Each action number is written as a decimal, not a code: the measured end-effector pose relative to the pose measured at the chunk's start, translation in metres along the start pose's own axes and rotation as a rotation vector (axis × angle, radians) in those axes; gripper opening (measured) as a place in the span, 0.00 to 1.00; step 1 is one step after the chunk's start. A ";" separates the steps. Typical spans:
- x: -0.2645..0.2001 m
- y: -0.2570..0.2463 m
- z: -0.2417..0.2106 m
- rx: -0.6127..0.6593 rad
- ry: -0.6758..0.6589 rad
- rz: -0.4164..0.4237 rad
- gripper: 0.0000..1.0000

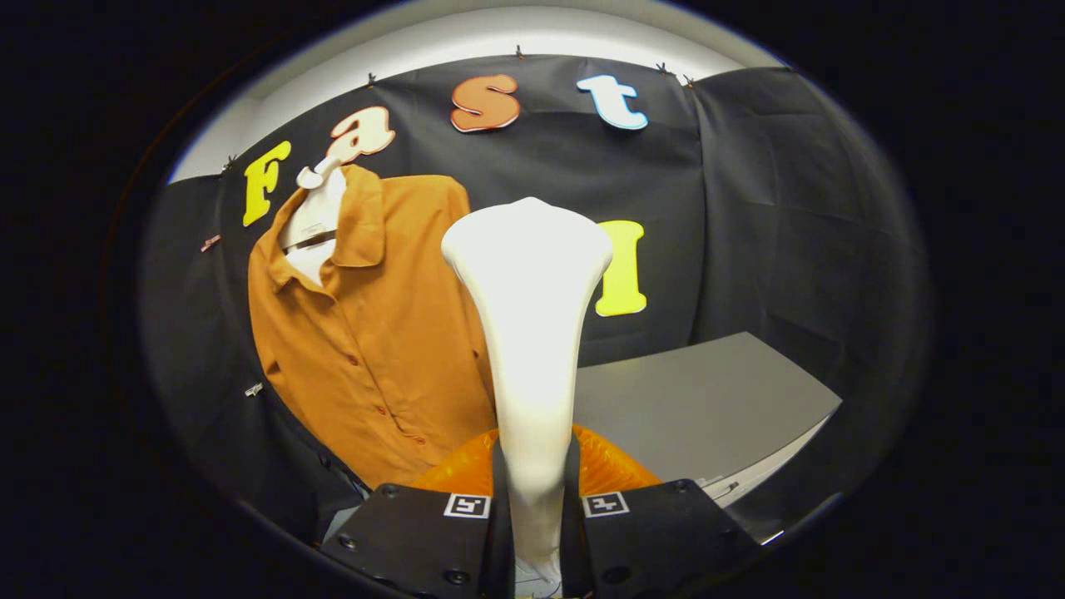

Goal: Iron the clothes twice with a garment steamer, once on the left side and once on the right side.

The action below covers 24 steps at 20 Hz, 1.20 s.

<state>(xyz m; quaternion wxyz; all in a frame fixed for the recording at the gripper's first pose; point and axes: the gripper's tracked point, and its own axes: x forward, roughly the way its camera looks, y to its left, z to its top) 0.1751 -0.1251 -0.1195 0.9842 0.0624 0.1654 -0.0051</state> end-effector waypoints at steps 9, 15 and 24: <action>0.041 0.091 -0.028 -0.032 -0.020 0.043 0.25; 0.088 0.107 -0.029 -0.051 -0.067 0.021 0.25; 0.128 0.104 -0.063 -0.105 -0.062 -0.017 0.25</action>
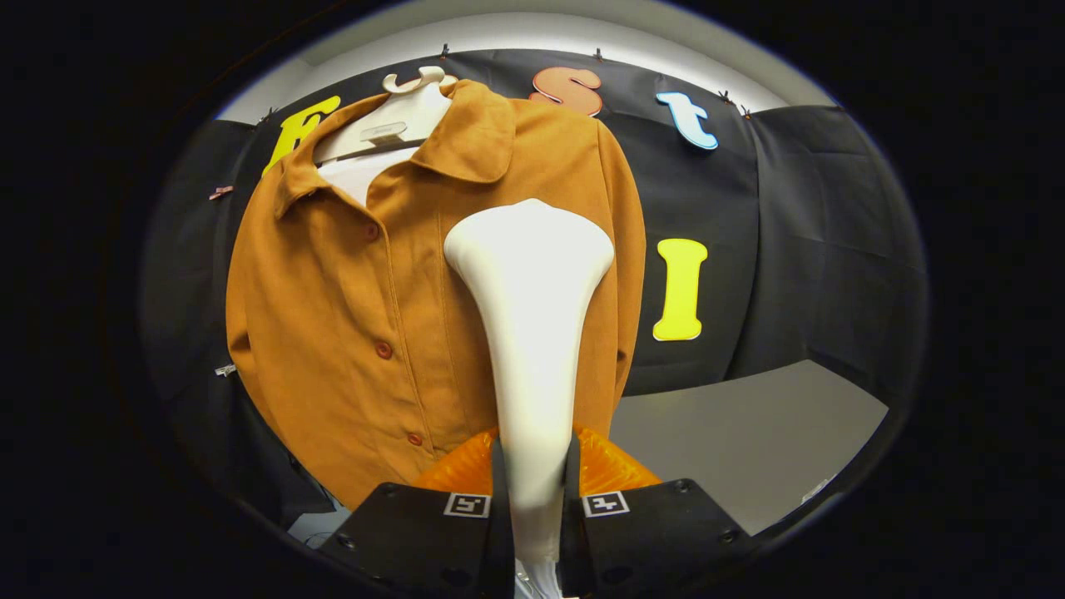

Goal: Iron the clothes twice with a garment steamer, once on the left side and once on the right side.

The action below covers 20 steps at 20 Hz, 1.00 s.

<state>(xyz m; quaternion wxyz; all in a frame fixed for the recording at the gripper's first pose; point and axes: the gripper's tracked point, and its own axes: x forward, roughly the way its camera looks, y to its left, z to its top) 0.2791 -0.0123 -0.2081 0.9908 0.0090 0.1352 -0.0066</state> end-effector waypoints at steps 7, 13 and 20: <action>-0.003 -0.002 -0.084 -0.011 0.136 -0.023 0.25; -0.008 0.002 -0.160 -0.016 0.280 -0.022 0.25; -0.018 0.002 -0.239 -0.002 0.414 -0.035 0.25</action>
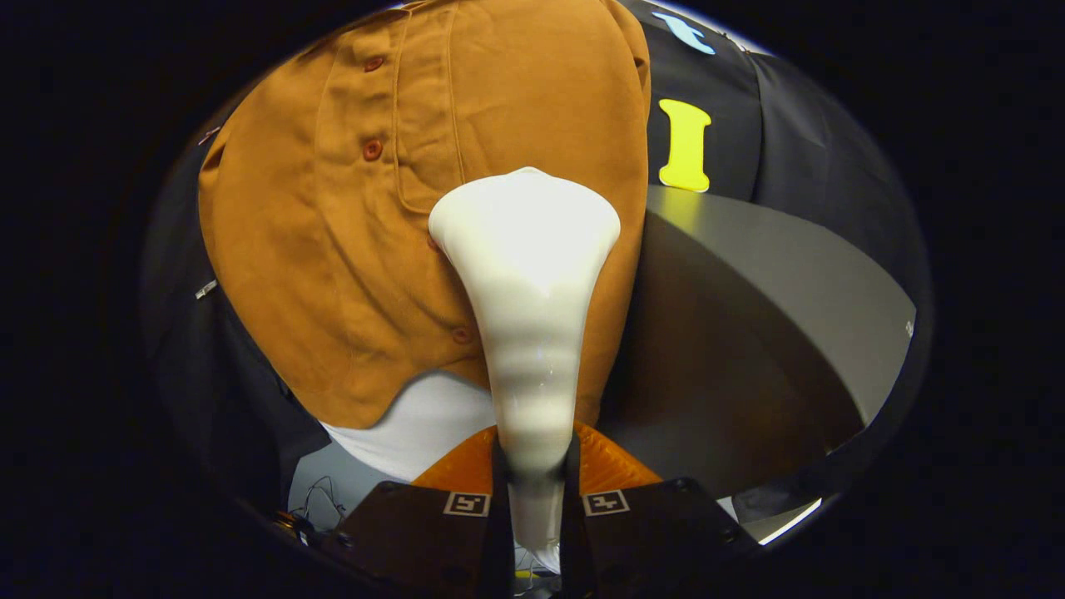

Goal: Iron the clothes twice with a garment steamer, once on the left side and once on the right side.

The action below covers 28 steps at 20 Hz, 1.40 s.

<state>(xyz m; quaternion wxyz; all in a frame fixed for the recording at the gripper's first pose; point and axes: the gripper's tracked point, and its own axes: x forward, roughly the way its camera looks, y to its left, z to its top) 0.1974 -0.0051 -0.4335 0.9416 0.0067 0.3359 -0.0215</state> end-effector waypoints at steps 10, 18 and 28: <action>-0.005 0.000 -0.067 -0.042 0.120 -0.003 0.25; -0.065 0.004 -0.043 -0.037 0.010 0.013 0.25; -0.175 0.054 0.099 -0.080 -0.333 0.050 0.25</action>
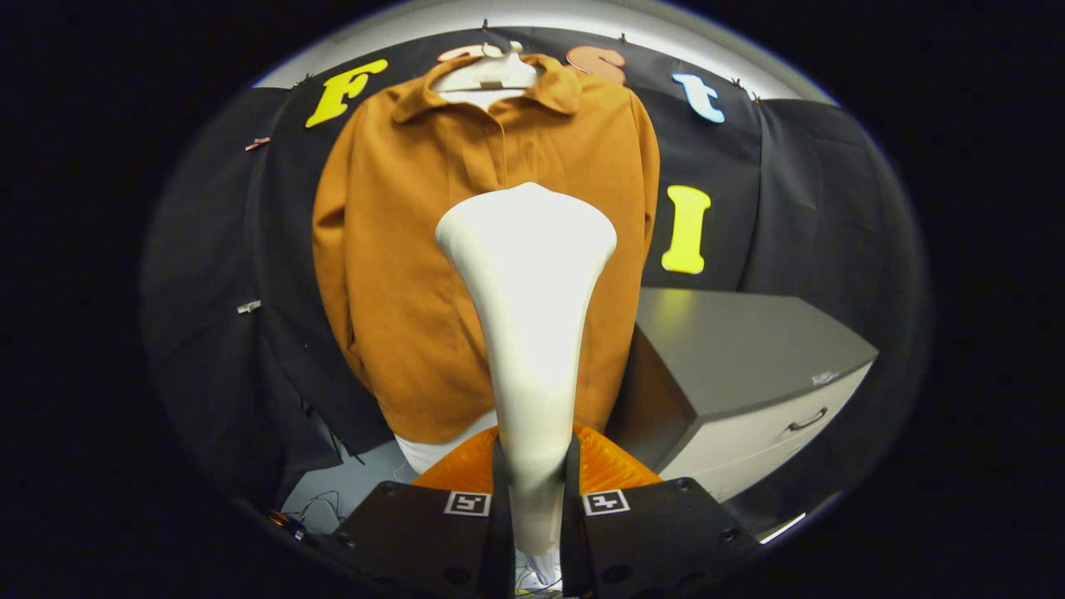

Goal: Iron the clothes twice with a garment steamer, once on the left side and once on the right side.

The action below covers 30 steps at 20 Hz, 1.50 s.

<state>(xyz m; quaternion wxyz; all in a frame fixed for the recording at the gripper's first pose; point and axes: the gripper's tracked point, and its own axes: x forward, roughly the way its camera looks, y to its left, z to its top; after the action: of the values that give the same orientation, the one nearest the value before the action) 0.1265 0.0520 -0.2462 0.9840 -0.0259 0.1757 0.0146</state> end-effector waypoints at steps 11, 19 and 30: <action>0.024 0.094 0.107 -0.100 -0.172 0.004 0.25; 0.083 0.121 0.113 -0.101 -0.154 -0.045 0.25; 0.118 0.124 0.074 -0.141 -0.133 -0.065 0.25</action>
<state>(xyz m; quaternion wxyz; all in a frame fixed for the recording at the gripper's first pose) 0.2583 0.1824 -0.2237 0.9892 -0.0995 0.1077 -0.0033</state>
